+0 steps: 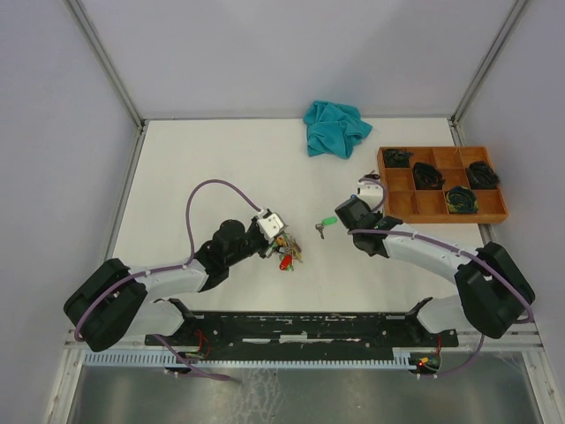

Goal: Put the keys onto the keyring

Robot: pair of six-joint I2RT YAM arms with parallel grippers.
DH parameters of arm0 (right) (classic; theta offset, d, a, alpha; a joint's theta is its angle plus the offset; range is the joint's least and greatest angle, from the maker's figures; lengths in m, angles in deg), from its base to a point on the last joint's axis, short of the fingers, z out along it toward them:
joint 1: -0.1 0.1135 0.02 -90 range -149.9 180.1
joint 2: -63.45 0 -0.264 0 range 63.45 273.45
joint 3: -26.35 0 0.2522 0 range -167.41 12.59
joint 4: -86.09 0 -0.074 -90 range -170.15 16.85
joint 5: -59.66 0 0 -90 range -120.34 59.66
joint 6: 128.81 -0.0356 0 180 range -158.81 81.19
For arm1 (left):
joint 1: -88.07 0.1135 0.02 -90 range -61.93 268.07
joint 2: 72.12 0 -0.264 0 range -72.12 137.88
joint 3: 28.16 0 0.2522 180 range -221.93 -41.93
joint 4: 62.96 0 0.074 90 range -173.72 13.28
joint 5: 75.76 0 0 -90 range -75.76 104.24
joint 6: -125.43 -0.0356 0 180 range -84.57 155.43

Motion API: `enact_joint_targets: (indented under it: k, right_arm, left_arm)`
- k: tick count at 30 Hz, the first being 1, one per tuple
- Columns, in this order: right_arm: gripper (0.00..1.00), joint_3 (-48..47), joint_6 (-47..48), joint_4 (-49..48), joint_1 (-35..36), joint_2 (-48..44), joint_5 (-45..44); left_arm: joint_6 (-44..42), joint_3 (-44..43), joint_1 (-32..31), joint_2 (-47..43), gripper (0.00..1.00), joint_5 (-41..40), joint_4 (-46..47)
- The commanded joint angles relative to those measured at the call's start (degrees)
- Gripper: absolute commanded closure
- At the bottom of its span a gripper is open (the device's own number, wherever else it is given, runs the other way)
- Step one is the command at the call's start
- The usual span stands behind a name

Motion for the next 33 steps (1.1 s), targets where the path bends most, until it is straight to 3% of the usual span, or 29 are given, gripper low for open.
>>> enact_joint_targets:
  k: [1,8,14,20,24,33]
  right_arm:
    - [0.98,3.31,-9.71,-1.59,3.81,1.38,-2.04]
    - [0.88,5.47,-17.53,-1.70,8.96,3.54,1.39]
    - [0.70,3.65,-17.33,-1.00,10.82,4.20,6.57]
    - [0.45,-0.74,-5.93,6.61,9.16,-1.38,9.53]
    - [0.34,-1.83,1.73,8.31,4.76,-4.65,13.72]
    - [0.30,-5.34,14.88,2.12,-7.65,0.54,33.63]
  left_arm:
    - [2.24,-2.07,0.15,-1.30,0.97,1.17,3.54]
    - [2.42,-2.05,0.11,-1.27,0.97,1.43,3.89]
    - [2.26,-1.95,0.16,-1.60,0.97,1.37,3.89]
    - [2.18,-1.84,0.15,-2.02,0.97,1.34,3.72]
    - [2.24,-2.00,0.16,-1.90,0.97,1.61,3.72]
    - [2.33,-2.07,0.16,-1.89,0.97,1.72,3.63]
